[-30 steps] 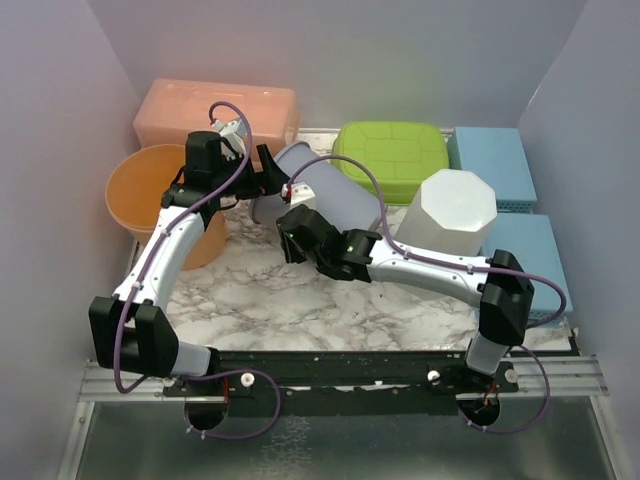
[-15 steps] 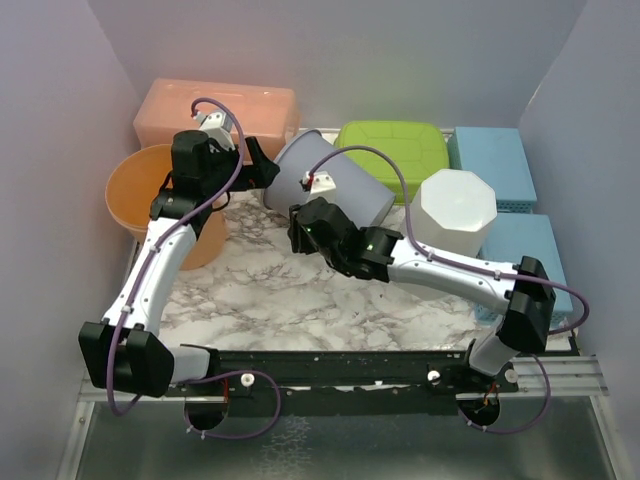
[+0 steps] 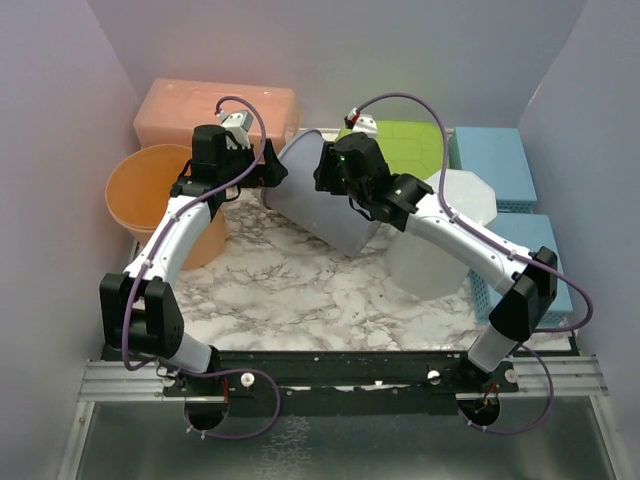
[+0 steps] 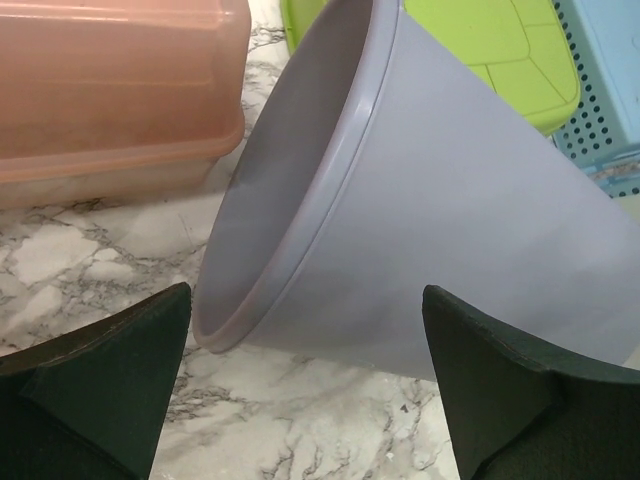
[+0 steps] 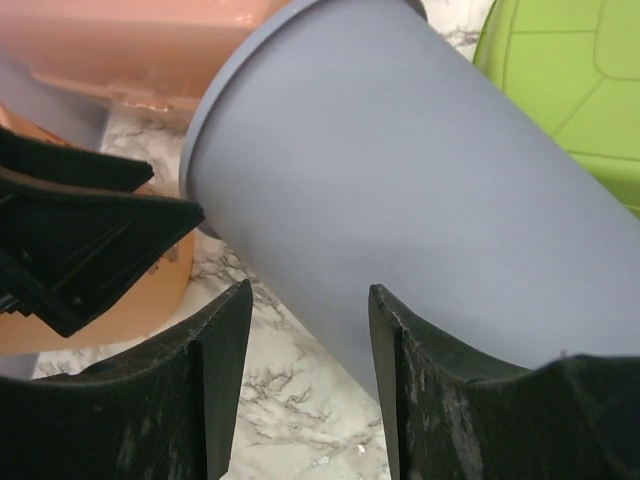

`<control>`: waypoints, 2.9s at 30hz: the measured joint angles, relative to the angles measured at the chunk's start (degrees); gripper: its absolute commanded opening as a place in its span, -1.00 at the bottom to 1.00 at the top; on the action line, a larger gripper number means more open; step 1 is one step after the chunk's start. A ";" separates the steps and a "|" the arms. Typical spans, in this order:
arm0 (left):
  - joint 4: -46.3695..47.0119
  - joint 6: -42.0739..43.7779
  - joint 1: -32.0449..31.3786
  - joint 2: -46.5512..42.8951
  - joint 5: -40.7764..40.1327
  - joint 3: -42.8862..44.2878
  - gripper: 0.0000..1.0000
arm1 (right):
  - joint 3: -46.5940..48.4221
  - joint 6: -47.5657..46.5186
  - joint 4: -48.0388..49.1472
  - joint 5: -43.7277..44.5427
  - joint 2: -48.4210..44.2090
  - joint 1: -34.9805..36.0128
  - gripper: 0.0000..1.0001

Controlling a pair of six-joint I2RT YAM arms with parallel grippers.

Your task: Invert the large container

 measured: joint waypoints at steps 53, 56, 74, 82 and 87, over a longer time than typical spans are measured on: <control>8.37 -13.99 0.44 -38.12 14.60 -40.15 -0.25 | 25.31 -0.20 -15.65 -9.14 17.03 5.38 0.16; 10.12 -16.06 -0.04 -40.11 14.36 -41.97 -0.26 | 27.23 -0.22 -17.68 -4.90 19.21 6.99 0.11; 10.99 -18.82 -1.14 -41.31 14.12 -43.85 -0.26 | 36.94 -2.10 -23.30 7.69 26.27 13.44 -0.18; 10.97 -18.82 -1.14 -42.42 14.08 -43.85 -0.27 | 37.62 -1.16 -23.87 12.09 27.12 14.56 -0.18; 10.97 -18.80 -1.14 -42.84 14.08 -43.85 -0.28 | 39.87 -0.81 -24.63 13.86 28.74 15.39 -0.27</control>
